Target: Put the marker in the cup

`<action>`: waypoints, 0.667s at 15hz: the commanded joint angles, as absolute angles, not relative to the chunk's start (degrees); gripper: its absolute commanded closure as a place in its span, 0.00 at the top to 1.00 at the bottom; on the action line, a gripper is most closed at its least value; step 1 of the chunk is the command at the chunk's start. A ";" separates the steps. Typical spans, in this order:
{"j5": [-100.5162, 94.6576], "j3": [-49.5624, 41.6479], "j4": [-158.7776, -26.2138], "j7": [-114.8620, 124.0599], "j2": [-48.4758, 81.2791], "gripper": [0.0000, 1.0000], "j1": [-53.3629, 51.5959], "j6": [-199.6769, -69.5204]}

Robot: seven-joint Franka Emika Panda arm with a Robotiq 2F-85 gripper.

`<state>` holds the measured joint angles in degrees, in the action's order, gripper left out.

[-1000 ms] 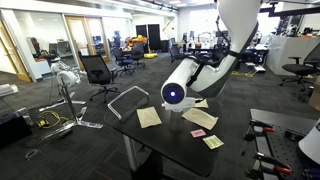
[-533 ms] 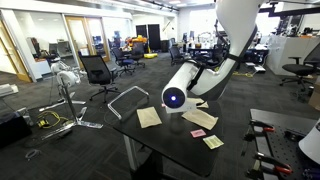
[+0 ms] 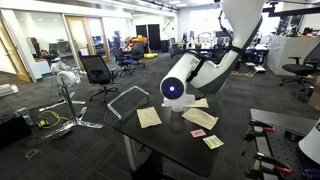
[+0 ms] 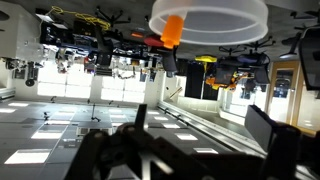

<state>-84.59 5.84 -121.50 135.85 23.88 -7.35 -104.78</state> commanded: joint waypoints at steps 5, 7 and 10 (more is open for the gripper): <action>-79.01 7.29 -127.34 125.03 10.54 1.00 -7.15 -104.26; -77.56 7.53 -128.41 121.24 7.55 1.00 -7.12 -104.96; -75.73 7.67 -130.02 115.88 3.51 1.00 -7.05 -106.63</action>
<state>-77.84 7.18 -126.68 121.02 9.11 -7.35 -104.82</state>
